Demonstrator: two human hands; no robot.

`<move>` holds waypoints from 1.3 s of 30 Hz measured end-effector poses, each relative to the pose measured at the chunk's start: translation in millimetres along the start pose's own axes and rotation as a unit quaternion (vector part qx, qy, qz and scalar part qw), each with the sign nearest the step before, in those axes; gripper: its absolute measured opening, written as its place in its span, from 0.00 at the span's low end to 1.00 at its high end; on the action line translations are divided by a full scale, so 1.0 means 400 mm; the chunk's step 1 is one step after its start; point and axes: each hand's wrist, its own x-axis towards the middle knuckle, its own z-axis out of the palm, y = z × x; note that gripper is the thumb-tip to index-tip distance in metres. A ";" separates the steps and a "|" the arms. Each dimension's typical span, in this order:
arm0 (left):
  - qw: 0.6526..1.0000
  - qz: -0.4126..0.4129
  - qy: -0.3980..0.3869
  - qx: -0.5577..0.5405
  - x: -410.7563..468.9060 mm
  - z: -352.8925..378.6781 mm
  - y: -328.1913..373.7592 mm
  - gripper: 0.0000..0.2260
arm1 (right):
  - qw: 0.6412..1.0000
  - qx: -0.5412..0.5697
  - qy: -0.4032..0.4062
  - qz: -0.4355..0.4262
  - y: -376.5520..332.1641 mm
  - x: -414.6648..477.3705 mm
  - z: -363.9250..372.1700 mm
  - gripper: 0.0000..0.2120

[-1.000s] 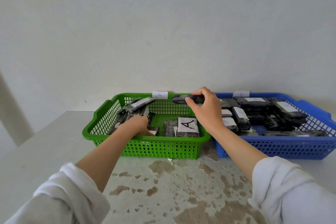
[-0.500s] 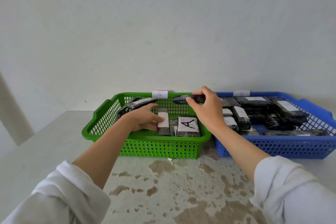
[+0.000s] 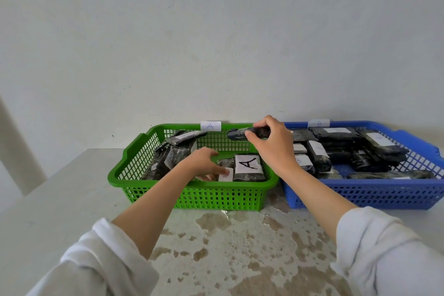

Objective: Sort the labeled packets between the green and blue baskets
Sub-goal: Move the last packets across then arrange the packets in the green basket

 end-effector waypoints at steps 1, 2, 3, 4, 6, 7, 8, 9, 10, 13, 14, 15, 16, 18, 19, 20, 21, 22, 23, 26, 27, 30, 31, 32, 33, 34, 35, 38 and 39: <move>0.997 0.024 0.055 0.043 -0.001 -0.005 -0.003 0.29 | 1.000 -0.003 0.000 -0.001 0.001 0.001 -0.001 0.08; 0.987 0.053 0.127 0.081 -0.001 -0.014 -0.008 0.24 | 1.000 -0.007 -0.002 -0.004 0.003 0.002 -0.002 0.09; 0.972 0.075 0.198 0.106 0.000 -0.029 -0.016 0.19 | 1.000 -0.015 -0.006 -0.009 0.004 0.004 -0.002 0.09; 0.956 0.085 0.256 0.119 0.002 -0.046 -0.027 0.15 | 1.000 -0.025 -0.015 -0.013 0.007 0.006 -0.002 0.09; 0.928 0.076 0.327 0.160 0.017 -0.084 -0.055 0.16 | 0.998 -0.047 -0.033 -0.024 0.011 0.010 -0.002 0.10; 0.922 0.054 0.335 0.189 0.025 -0.101 -0.070 0.18 | 0.997 -0.056 -0.037 -0.033 0.014 0.012 -0.004 0.11; 0.922 0.029 0.326 0.209 0.031 -0.115 -0.084 0.19 | 0.996 -0.063 -0.038 -0.043 0.018 0.014 -0.006 0.11; 0.927 0.010 0.309 0.213 0.035 -0.124 -0.095 0.19 | 0.995 -0.070 -0.038 -0.052 0.023 0.016 -0.009 0.11; 0.934 0.004 0.292 0.208 0.040 -0.129 -0.105 0.18 | 0.995 -0.077 -0.040 -0.058 0.028 0.019 -0.012 0.12; 0.938 0.027 0.274 0.211 0.049 -0.131 -0.118 0.15 | 0.991 -0.099 -0.069 -0.054 0.045 0.024 -0.024 0.14; 0.937 0.033 0.273 0.214 0.048 -0.134 -0.115 0.15 | 0.990 -0.107 -0.084 -0.048 0.049 0.025 -0.028 0.16; 0.937 0.038 0.276 0.210 0.047 -0.138 -0.110 0.14 | 0.987 -0.117 -0.098 -0.043 0.052 0.026 -0.032 0.17; 0.936 0.043 0.287 0.199 0.045 -0.144 -0.106 0.13 | 0.985 -0.131 -0.107 -0.038 0.053 0.027 -0.036 0.18; 0.930 0.056 0.325 0.165 0.039 -0.151 -0.102 0.11 | 0.979 -0.170 -0.112 -0.021 0.050 0.031 -0.043 0.21; 0.927 0.063 0.341 0.140 0.035 -0.153 -0.104 0.10 | 0.973 -0.201 -0.111 -0.012 0.046 0.035 -0.046 0.22; 0.927 0.070 0.351 0.110 0.030 -0.153 -0.107 0.10 | 0.964 -0.241 -0.110 -0.005 0.041 0.040 -0.046 0.23; 0.928 0.078 0.355 0.080 0.023 -0.151 -0.111 0.11 | 0.953 -0.281 -0.114 0.004 0.035 0.045 -0.044 0.25; 0.929 0.085 0.356 0.057 0.015 -0.148 -0.116 0.11 | 0.943 -0.309 -0.121 0.016 0.028 0.052 -0.041 0.27; 0.928 0.093 0.357 0.042 0.006 -0.144 -0.121 0.10 | 0.938 -0.320 -0.129 0.032 0.021 0.058 -0.038 0.28; 0.924 0.112 0.365 0.008 -0.025 -0.135 -0.137 0.10 | 0.962 -0.224 -0.128 0.094 -0.002 0.070 -0.025 0.25; 0.922 0.115 0.370 0.003 -0.034 -0.135 -0.142 0.10 | 0.972 -0.157 -0.125 0.121 -0.012 0.070 -0.017 0.24; 0.915 0.109 0.387 0.030 -0.059 -0.146 -0.155 0.11 | 0.975 0.014 -0.145 0.168 -0.056 0.061 0.022 0.22; 0.913 0.107 0.390 0.043 -0.067 -0.152 -0.161 0.11 | 0.969 0.042 -0.176 0.169 -0.072 0.057 0.037 0.20; 0.911 0.105 0.396 0.051 -0.076 -0.159 -0.167 0.11 | 0.959 0.067 -0.220 0.168 -0.086 0.054 0.050 0.17; 0.906 0.105 0.406 0.056 -0.085 -0.165 -0.175 0.11 | 0.944 0.088 -0.271 0.167 -0.099 0.051 0.061 0.14; 0.901 0.106 0.418 0.057 -0.094 -0.170 -0.184 0.11 | 0.927 0.102 -0.322 0.164 -0.108 0.048 0.071 0.12; 0.895 0.107 0.429 0.056 -0.103 -0.174 -0.195 0.11 | 0.911 0.107 -0.366 0.159 -0.115 0.044 0.077 0.10; 0.891 0.106 0.438 0.047 -0.123 -0.180 -0.226 0.10 | 0.882 0.092 -0.441 0.139 -0.126 0.031 0.091 0.10; 0.893 0.102 0.436 0.039 -0.126 -0.180 -0.235 0.10 | 0.876 0.080 -0.456 0.132 -0.129 0.026 0.097 0.10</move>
